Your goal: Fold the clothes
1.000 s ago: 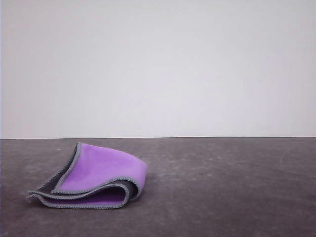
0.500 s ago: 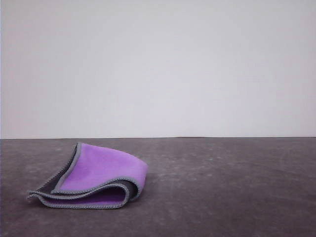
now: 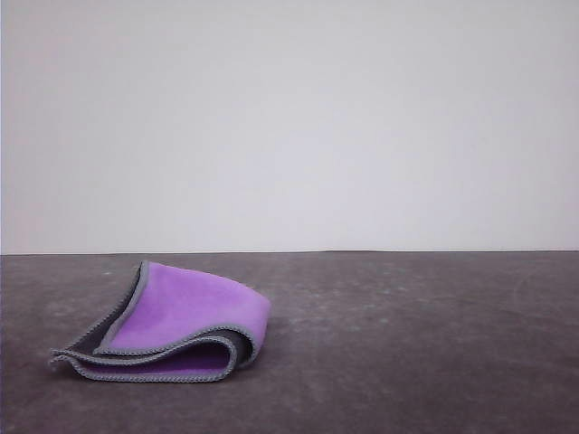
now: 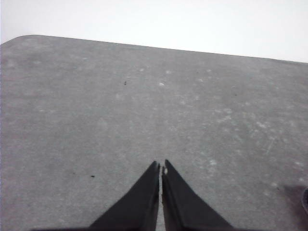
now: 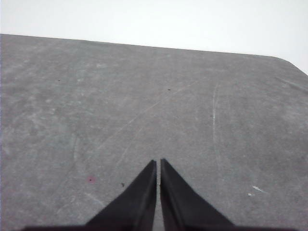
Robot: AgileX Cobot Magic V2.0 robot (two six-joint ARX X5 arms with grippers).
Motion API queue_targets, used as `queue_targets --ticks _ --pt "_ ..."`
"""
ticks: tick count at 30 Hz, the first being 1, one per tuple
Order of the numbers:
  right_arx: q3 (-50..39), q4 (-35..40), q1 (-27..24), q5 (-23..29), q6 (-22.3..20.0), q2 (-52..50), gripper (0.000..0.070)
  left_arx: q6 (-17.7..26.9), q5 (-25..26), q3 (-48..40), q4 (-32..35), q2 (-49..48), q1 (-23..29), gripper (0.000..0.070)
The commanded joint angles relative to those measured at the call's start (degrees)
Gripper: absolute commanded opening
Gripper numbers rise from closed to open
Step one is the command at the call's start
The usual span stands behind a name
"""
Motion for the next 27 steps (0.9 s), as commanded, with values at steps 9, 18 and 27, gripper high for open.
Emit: queue_targets --ticks 9,18,27 --pt "-0.17 0.4 -0.09 0.22 0.76 0.0 0.0012 0.35 -0.28 -1.16 0.15 -0.08 0.0 0.0" --pt "-0.17 0.4 -0.09 0.22 0.76 0.0 0.0012 0.35 -0.28 -1.16 0.15 -0.09 0.0 0.0" --pt "-0.17 0.41 -0.09 0.22 0.76 0.0 0.0012 0.35 -0.28 -1.16 0.15 -0.07 0.0 0.0"
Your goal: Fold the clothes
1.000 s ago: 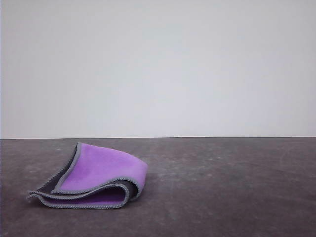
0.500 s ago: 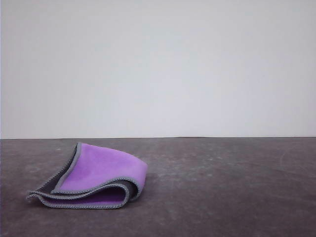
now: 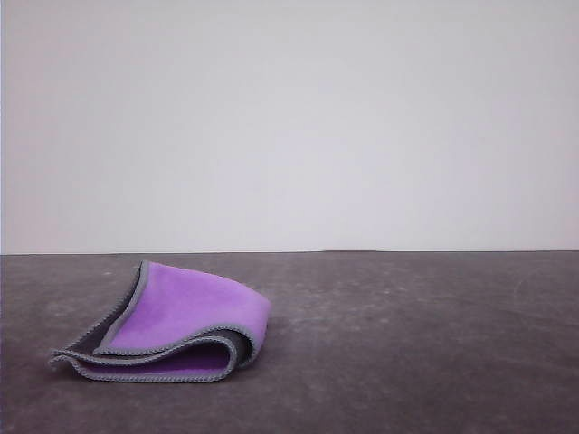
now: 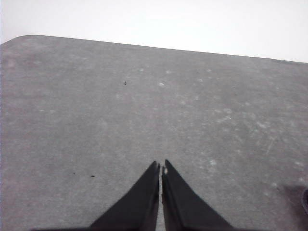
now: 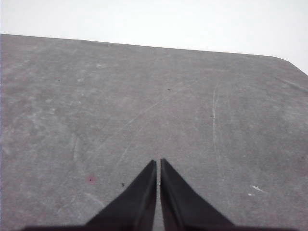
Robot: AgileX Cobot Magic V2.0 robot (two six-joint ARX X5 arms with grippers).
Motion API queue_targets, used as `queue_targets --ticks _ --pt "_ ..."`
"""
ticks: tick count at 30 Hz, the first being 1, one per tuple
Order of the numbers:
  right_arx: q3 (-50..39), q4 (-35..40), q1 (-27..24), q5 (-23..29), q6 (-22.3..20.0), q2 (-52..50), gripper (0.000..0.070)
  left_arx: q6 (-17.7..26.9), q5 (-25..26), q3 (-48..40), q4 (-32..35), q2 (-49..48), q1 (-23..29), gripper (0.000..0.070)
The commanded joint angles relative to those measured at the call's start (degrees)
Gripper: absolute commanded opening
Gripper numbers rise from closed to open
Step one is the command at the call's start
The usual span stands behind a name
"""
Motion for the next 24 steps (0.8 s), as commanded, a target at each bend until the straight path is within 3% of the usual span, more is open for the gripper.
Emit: queue_targets --ticks 1,24 --pt "-0.17 0.42 -0.09 0.22 0.76 0.0 0.0012 0.37 -0.28 -1.14 0.15 -0.08 0.0 0.0" --pt "-0.17 0.39 -0.09 0.22 0.76 0.0 0.0012 0.35 -0.28 -1.14 0.15 -0.07 0.0 0.0"
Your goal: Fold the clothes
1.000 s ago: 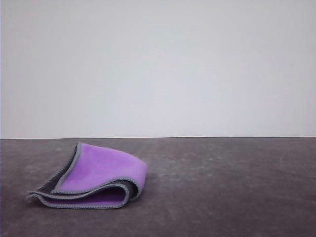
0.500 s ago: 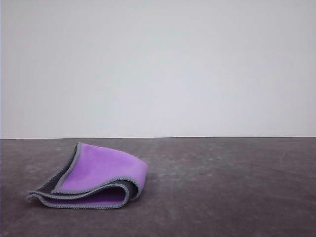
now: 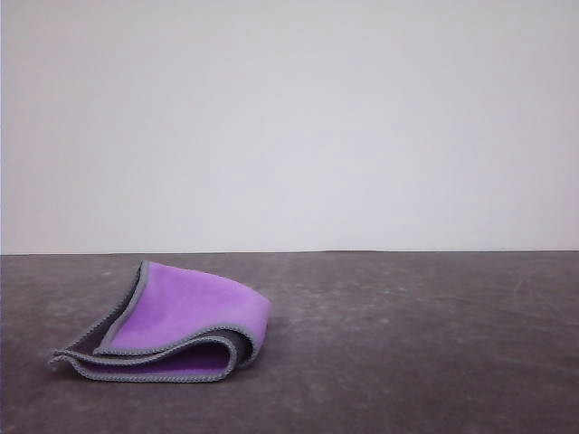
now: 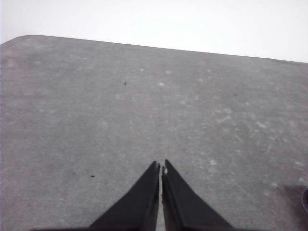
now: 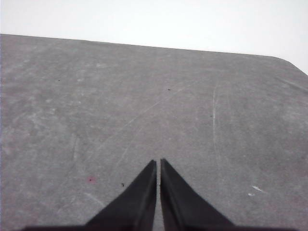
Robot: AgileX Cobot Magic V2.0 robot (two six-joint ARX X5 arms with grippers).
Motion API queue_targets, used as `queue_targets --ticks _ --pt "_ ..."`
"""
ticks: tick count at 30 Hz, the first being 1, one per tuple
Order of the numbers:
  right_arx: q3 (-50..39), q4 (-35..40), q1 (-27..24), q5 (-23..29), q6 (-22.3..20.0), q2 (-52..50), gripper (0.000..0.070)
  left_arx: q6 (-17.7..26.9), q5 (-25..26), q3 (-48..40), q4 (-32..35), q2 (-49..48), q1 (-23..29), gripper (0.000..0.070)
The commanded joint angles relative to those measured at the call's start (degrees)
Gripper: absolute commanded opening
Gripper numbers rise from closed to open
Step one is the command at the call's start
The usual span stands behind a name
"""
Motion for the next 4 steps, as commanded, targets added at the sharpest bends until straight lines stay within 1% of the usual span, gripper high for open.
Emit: queue_targets --ticks 1,4 --pt "-0.17 0.39 -0.09 0.22 0.76 0.0 0.0012 0.35 -0.28 -1.16 0.15 -0.08 0.0 0.0" --pt "-0.17 0.39 -0.09 0.22 0.76 0.0 0.0012 0.37 -0.28 -1.16 0.15 -0.07 0.0 0.0"
